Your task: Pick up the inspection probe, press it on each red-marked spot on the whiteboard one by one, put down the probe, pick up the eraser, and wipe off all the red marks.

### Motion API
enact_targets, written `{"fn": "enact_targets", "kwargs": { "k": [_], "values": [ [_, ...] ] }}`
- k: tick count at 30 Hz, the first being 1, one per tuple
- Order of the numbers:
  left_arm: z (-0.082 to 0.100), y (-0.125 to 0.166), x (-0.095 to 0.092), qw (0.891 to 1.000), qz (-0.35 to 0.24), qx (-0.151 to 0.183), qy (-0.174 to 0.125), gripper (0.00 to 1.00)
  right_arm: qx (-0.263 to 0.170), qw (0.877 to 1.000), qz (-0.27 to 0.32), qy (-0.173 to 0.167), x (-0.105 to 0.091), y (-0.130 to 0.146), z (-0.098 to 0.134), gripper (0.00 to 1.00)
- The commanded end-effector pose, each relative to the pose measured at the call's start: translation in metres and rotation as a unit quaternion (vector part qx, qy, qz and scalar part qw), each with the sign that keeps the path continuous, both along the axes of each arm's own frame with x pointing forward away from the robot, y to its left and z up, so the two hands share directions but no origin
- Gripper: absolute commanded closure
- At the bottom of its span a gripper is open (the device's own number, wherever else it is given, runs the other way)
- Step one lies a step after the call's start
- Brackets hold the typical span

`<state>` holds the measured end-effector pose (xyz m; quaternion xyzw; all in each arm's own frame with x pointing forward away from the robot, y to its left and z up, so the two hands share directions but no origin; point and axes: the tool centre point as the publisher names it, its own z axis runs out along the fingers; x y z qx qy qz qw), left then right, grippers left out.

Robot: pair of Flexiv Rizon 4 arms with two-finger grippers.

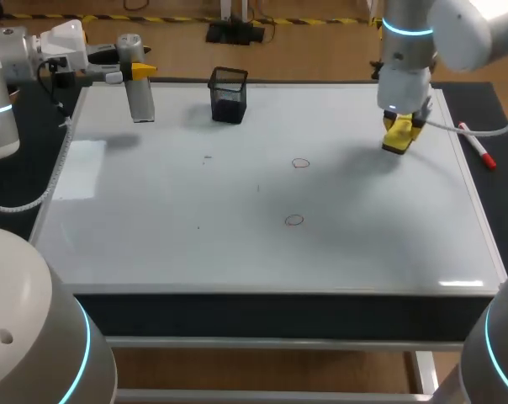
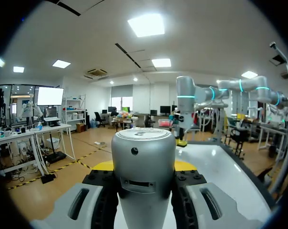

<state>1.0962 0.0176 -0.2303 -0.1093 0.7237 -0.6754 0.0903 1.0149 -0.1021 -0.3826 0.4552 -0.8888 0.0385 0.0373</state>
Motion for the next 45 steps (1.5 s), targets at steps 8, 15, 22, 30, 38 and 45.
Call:
{"fn": "enact_targets", "kwargs": {
  "k": [8,15,22,30,38,45],
  "values": [
    [0.001,0.000,0.000,1.000,-0.001,0.000,0.000,1.00,-0.003,1.000,0.003,-0.020,-0.009,-0.009,0.007,1.00],
    [0.001,0.000,0.000,1.000,-0.001,0.000,0.000,1.00,-0.003,1.000,0.003,-0.020,-0.009,-0.009,0.007,1.00],
    [0.004,-0.014,-0.011,1.000,-0.011,0.007,-0.004,1.00,-0.003,1.000,0.003,-0.020,-0.009,-0.009,0.007,1.00],
    [0.017,-0.077,-0.064,0.996,-0.090,-0.004,-0.024,1.00,-0.003,1.000,0.003,-0.020,-0.009,-0.009,0.007,1.00],
    [0.032,-0.144,-0.109,0.983,-0.174,-0.024,-0.058,1.00,-0.003,1.000,0.003,-0.020,-0.009,-0.009,0.007,1.00],
    [0.029,-0.203,-0.119,0.971,-0.229,-0.039,-0.059,1.00,-0.003,1.000,0.003,-0.020,-0.009,-0.009,0.007,1.00]
  ]
}}
